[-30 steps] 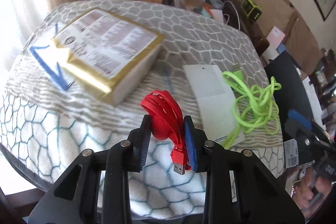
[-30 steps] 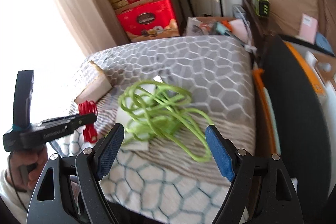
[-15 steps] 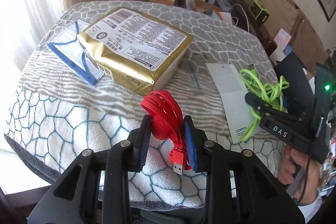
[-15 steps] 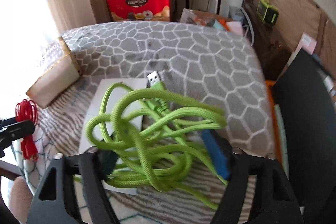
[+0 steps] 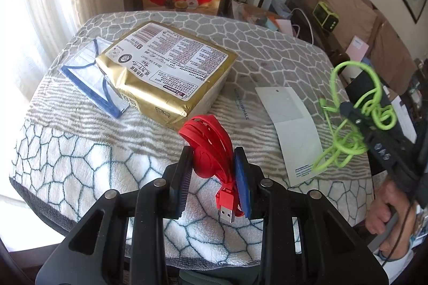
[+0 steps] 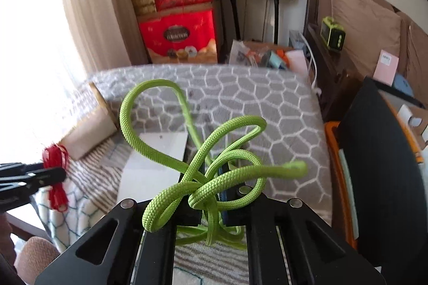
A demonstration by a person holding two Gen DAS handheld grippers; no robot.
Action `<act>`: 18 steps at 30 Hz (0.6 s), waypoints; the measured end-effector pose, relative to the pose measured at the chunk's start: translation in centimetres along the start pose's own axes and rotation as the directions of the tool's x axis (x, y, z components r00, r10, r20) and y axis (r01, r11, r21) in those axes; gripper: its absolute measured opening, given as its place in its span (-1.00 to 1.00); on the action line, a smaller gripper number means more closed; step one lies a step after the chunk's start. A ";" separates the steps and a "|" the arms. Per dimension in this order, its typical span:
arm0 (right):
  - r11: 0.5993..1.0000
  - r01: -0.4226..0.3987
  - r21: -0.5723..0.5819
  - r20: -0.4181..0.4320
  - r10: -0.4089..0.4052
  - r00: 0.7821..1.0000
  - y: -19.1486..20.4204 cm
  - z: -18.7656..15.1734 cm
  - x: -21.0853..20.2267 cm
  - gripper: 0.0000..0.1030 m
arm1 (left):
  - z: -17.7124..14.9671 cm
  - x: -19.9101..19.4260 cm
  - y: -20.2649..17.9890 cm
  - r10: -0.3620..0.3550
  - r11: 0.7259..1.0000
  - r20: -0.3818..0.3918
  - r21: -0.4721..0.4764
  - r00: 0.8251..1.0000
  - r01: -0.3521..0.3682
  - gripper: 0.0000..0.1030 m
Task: Organize objects
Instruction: 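Lift the green cable with the right tool while the left tool holds the red cable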
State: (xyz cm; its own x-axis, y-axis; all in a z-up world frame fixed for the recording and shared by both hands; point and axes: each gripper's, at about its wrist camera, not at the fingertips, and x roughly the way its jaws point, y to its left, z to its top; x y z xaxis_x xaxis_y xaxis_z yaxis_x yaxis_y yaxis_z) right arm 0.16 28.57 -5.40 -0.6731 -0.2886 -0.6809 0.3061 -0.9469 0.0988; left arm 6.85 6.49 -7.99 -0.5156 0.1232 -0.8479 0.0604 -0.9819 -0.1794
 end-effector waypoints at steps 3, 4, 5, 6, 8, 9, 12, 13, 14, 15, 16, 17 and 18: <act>1.000 -0.009 -0.009 0.039 0.010 0.999 0.0 0.6 -1.5 -0.88 | -0.1 -0.3 -0.1 0.005 1.000 0.011 0.002 1.000 -0.005 -0.45; 1.000 -0.014 -0.010 0.050 0.014 0.999 0.0 0.7 -2.1 -0.89 | -0.1 -0.5 -0.1 0.006 1.000 0.019 0.003 1.000 -0.007 -0.45; 1.000 -0.019 -0.011 0.060 0.019 0.998 0.0 0.8 -2.6 -0.89 | -0.1 -0.7 -0.2 0.009 1.000 0.028 0.004 1.000 -0.009 -0.45; 1.000 -0.025 -0.012 0.069 0.026 0.997 -0.1 0.8 -3.1 -0.89 | 0.0 -0.9 -0.3 0.010 1.000 0.036 0.006 0.999 -0.010 -0.45; 0.999 -0.034 -0.021 0.091 0.036 0.995 -0.2 0.9 -4.1 -0.89 | 0.0 -1.2 -0.4 0.014 1.000 0.051 0.007 0.999 -0.015 -0.45; 0.999 -0.037 -0.024 0.100 0.039 0.994 -0.2 0.9 -4.5 -0.89 | 0.0 -1.3 -0.4 0.016 1.000 0.055 0.007 0.998 -0.017 -0.45; 0.999 -0.045 -0.007 0.141 0.046 0.989 -0.8 0.6 -5.9 -0.90 | -0.2 -1.4 -0.6 0.030 1.000 0.055 0.007 0.998 -0.030 -0.45; 0.999 -0.041 0.010 0.160 0.039 0.986 -1.2 0.4 -6.4 -0.90 | -0.2 -1.5 -0.6 0.035 0.999 0.053 0.008 0.998 -0.036 -0.45; 0.999 -0.043 0.028 0.178 0.037 0.983 -1.5 0.1 -6.9 -0.91 | -0.4 -1.6 -0.5 0.044 0.999 0.054 0.007 0.998 -0.045 -0.45; 0.997 -0.055 0.048 0.192 0.045 0.980 -2.0 -0.1 -7.4 -0.91 | -0.5 -1.7 -0.5 0.058 0.998 0.057 0.008 0.997 -0.059 -0.45; 0.996 -0.064 0.060 0.199 0.051 0.979 -2.3 -0.2 -7.8 -0.91 | -0.6 -1.9 -0.5 0.071 0.997 0.060 0.009 0.996 -0.071 -0.45; 0.995 -0.071 0.070 0.208 0.055 0.977 -2.6 -0.4 -8.2 -0.91 | -0.7 -2.0 -0.5 0.083 0.996 0.063 0.011 0.995 -0.084 -0.45; 0.994 -0.074 0.075 0.215 0.056 0.975 -2.9 -0.7 -8.6 -0.91 | -0.7 -2.2 -0.4 0.093 0.995 0.066 0.014 0.993 -0.094 -0.45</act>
State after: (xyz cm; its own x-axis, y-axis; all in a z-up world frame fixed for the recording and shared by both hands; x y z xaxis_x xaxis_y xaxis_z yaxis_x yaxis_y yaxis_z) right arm 5.53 33.88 -0.34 -0.7839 -0.3651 -0.5022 0.3038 -0.9309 0.2027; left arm 8.56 6.76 -6.43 -0.5631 0.0218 -0.8261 0.0964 -0.9911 -0.0919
